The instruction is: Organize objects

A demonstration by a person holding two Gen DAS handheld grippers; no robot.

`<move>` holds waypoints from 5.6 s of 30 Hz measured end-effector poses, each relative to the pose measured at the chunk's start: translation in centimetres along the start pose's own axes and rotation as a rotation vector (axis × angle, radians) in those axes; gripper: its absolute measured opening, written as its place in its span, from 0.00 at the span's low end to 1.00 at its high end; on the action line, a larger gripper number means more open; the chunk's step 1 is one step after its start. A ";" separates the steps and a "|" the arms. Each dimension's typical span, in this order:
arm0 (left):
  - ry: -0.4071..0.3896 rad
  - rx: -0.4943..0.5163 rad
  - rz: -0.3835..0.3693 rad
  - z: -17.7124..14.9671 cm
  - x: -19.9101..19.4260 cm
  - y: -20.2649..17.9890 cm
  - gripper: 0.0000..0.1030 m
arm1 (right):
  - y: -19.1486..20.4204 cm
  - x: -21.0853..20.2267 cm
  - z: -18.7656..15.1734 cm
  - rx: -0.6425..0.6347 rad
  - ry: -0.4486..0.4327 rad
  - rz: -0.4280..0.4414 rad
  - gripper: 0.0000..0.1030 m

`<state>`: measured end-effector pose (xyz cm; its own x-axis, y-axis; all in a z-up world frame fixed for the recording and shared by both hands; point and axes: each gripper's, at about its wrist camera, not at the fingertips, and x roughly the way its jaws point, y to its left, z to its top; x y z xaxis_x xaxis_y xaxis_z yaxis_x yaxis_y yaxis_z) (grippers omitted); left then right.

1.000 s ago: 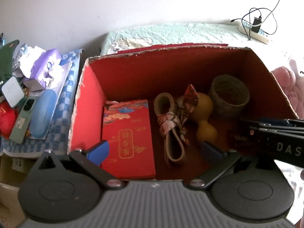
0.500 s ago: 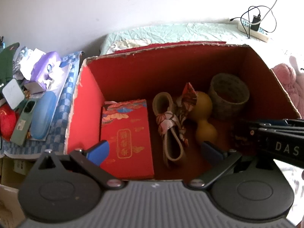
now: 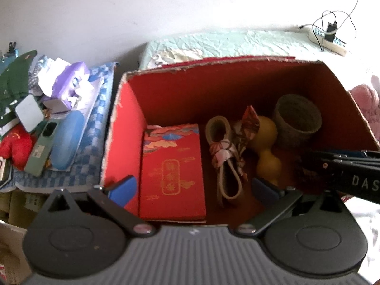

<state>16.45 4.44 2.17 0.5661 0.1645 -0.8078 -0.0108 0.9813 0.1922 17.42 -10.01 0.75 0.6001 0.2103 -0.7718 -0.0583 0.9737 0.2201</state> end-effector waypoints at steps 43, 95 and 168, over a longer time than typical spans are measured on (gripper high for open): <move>0.005 -0.091 0.133 -4.2 -7.5 -3.8 1.00 | -1.4 -7.1 -3.3 -0.133 -0.054 0.072 0.48; -0.008 -0.058 0.058 -1.6 -7.1 -0.1 1.00 | 2.0 -5.7 -0.6 -0.063 -0.105 -0.016 0.51; -0.045 -0.072 0.090 1.6 -1.1 0.8 1.00 | 0.7 -0.6 2.2 -0.044 -0.052 -0.067 0.52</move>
<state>17.12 4.90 4.12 0.5969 0.2494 -0.7626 -0.1215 0.9676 0.2213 18.79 -9.63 2.70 0.6447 0.1411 -0.7513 -0.0511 0.9886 0.1418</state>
